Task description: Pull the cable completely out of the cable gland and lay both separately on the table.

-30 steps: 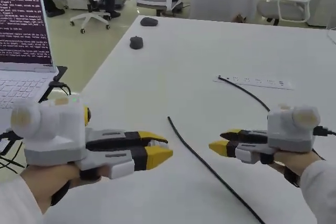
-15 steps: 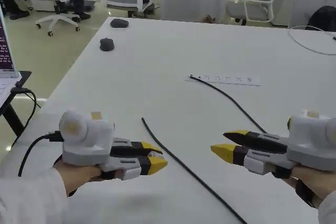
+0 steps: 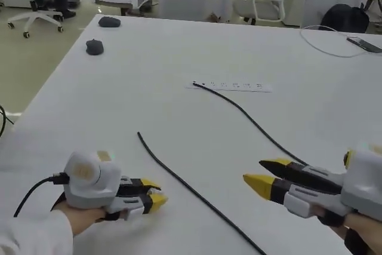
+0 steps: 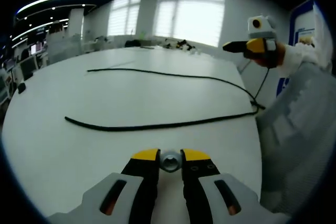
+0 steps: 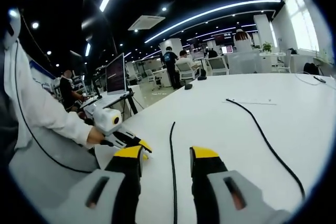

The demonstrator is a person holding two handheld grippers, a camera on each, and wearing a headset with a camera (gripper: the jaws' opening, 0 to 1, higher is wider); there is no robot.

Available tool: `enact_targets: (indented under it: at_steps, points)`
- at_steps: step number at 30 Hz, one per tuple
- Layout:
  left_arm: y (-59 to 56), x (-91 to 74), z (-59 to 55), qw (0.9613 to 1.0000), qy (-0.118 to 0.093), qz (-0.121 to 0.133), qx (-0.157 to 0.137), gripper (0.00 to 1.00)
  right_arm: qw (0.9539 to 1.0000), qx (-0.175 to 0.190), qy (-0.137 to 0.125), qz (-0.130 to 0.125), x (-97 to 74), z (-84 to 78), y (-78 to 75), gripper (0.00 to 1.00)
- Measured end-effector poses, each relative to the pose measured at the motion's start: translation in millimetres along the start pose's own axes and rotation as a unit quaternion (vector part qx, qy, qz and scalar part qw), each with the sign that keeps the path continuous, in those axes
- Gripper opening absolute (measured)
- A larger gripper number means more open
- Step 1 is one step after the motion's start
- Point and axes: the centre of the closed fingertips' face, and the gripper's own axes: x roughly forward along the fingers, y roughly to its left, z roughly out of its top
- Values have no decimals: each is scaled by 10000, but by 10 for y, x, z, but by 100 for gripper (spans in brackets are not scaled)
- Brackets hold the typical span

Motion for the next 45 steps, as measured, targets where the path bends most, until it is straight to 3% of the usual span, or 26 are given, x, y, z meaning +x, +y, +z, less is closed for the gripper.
enact_targets:
  at_steps: [6, 7, 14, 18, 20, 21, 25, 29, 31, 32, 35, 37, 42, 45]
  points:
    - [-43, 66, -164, 9994, 205, 8, 292, 17, 9996, 157, -83, -213, -127, -32, -52, 36]
    - [-80, 47, -128, 9995, 104, 7, 294, 17, 9996, 164, -87, -231, -136, -35, -55, 36]
    - [-107, 38, -116, 9994, 112, -3, 324, 21, 9991, 249, -136, -316, -162, -57, -80, 37]
    - [-104, 23, -113, 9990, 295, 17, 349, 29, 9994, 194, 8, -285, -137, -106, -76, 38]
    - [-96, -42, -37, 9993, 271, -19, 270, 33, 9995, 127, 128, -267, -134, -123, -65, 40]
    - [-99, -95, 5, 9994, 293, -96, 123, 35, 9995, 97, 169, -268, -135, -130, -66, 41]
    - [-85, -352, 104, 9984, 451, -162, 291, 49, 9987, 99, 441, -243, -156, -192, -70, 48]
    - [12, -784, 191, 9986, 513, 113, 28, 59, 9965, 111, 766, -322, -202, -300, -73, 55]
    - [37, -1000, 271, 9985, 333, 244, -347, 62, 9949, 104, 947, -343, -240, -362, -61, 58]
    - [46, -1094, 272, 9977, 365, 309, -485, 65, 9943, 112, 1002, -348, -255, -381, -53, 60]
    - [74, -1414, 368, 9962, 180, 607, -606, 68, 9926, 241, 1135, -363, -327, -437, -53, 62]
    - [85, -1617, 423, 9932, 26, 833, -813, 71, 9910, 326, 1231, -417, -393, -482, -58, 63]
    - [19, -1947, 441, 9893, -98, 1101, -953, 78, 9871, 408, 1447, -553, -574, -569, -93, 67]
    - [-40, -2026, 393, 9870, 14, 1167, -1106, 81, 9858, 499, 1468, -652, -664, -590, -110, 68]
